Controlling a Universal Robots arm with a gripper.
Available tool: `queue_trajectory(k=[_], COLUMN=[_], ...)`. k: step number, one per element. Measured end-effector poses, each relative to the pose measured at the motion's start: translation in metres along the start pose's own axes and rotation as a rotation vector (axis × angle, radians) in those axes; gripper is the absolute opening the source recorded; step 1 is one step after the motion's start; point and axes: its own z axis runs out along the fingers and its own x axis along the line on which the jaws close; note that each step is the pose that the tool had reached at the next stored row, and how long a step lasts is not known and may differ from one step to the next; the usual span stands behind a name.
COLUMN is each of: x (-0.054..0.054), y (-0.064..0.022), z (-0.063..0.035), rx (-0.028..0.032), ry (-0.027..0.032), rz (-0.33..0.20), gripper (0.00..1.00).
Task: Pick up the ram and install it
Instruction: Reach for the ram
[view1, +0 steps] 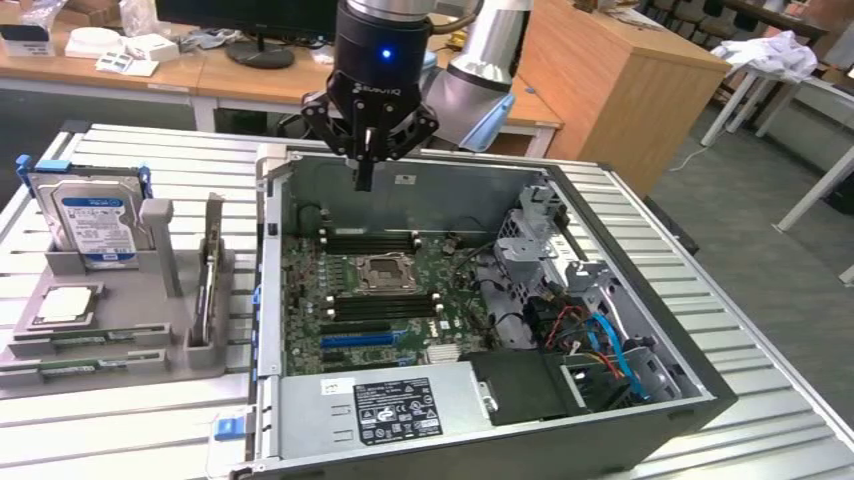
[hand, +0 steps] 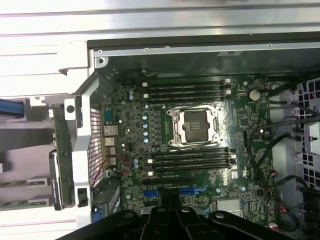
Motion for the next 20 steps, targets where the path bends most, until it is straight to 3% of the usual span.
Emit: queue_trajectory(k=[9, 20], x=[0.011, 0.033], y=[-0.0008, -0.0025], z=[-0.0001, -0.0006], rx=[0.0011, 0.0011], ry=[0.0, -0.0001], rz=[0.0, 0.0], gripper=[0.11, 0.11])
